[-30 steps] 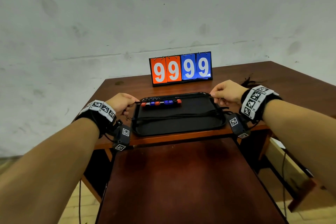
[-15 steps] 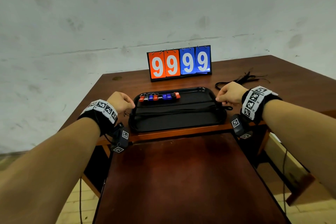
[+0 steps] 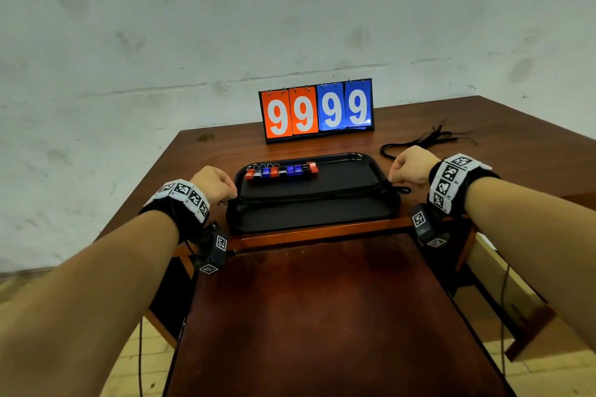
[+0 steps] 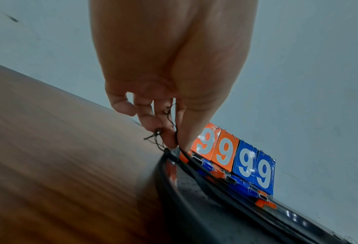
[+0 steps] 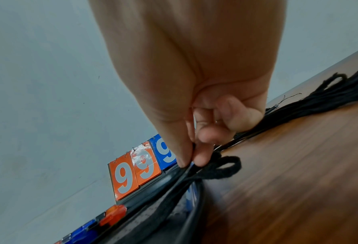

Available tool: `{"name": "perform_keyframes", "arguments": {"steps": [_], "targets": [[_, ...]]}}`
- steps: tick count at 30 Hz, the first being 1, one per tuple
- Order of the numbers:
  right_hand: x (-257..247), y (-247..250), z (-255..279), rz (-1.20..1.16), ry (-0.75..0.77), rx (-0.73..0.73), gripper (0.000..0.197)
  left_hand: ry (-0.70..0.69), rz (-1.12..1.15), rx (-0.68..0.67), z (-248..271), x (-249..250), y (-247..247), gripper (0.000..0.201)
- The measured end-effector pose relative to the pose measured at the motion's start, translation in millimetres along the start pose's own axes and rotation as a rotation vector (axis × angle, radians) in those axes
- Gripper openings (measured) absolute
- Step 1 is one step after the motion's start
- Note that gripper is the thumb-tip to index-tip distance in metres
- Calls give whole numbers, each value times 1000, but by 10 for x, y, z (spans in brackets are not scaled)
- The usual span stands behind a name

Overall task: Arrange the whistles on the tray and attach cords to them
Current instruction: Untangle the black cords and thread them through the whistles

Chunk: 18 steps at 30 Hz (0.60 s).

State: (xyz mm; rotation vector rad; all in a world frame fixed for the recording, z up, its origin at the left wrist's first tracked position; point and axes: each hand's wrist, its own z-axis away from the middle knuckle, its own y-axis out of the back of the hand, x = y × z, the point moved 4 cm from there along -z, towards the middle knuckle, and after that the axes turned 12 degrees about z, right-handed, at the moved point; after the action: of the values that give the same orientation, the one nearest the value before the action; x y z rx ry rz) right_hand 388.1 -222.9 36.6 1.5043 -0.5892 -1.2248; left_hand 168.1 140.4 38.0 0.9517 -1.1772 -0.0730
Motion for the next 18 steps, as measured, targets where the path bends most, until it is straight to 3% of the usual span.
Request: {"name": "perform_keyframes", "arguments": {"steps": [9,18], "targets": [[-59,-24,6,-4,4,21,9,4,-4,-22,2,12,-10,12],[-78,115,132,0,-19,37,11,-16,-23,69,46,292,-40,5]]}}
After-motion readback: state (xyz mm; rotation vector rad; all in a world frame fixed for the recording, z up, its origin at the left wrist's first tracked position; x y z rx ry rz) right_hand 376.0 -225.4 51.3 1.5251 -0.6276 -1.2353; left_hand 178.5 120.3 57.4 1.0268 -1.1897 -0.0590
